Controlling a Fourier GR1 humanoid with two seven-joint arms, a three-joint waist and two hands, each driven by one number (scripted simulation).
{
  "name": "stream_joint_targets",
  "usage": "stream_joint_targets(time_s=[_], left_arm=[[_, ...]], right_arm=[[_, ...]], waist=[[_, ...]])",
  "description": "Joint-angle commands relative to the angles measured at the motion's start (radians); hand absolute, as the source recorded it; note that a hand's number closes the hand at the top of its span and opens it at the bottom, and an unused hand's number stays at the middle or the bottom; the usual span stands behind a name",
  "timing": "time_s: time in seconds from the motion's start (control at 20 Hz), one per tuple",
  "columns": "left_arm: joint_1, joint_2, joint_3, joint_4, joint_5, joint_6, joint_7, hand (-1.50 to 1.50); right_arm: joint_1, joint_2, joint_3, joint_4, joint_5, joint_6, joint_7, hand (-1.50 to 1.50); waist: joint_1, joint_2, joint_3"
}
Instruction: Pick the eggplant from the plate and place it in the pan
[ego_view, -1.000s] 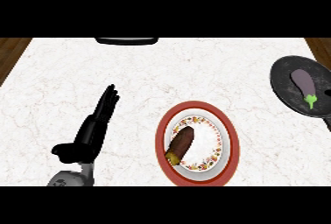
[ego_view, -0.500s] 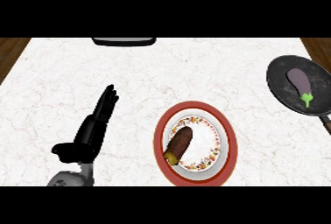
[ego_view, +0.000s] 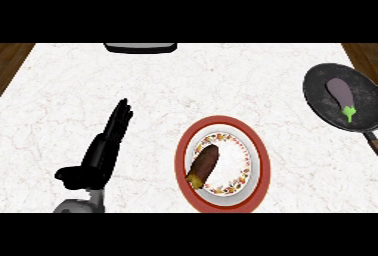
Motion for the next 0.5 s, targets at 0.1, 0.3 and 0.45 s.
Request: stream_joint_targets(time_s=[0.1, 0.3, 0.45], left_arm=[[0.071, 0.005, 0.002, -0.027, -0.003, -0.034, -0.027, 0.0], [0.013, -0.041, 0.002, -0.005, -0.043, 0.013, 0.014, 0.0], [0.0, -0.022, 0.035, -0.002, -0.018, -0.026, 0.006, 0.0]], right_arm=[[0.054, 0.021, 0.041, -0.042, -0.008, -0.032, -0.005, -1.5], [0.043, 0.017, 0.055, -0.059, -0.021, -0.073, 0.03, -1.5], [0.005, 0.014, 0.075, -0.063, -0.016, -0.087, 0.077, -1.5]], waist=[[-0.005, -0.003, -0.001], [-0.007, -0.003, -0.001], [-0.006, -0.003, -0.001]])
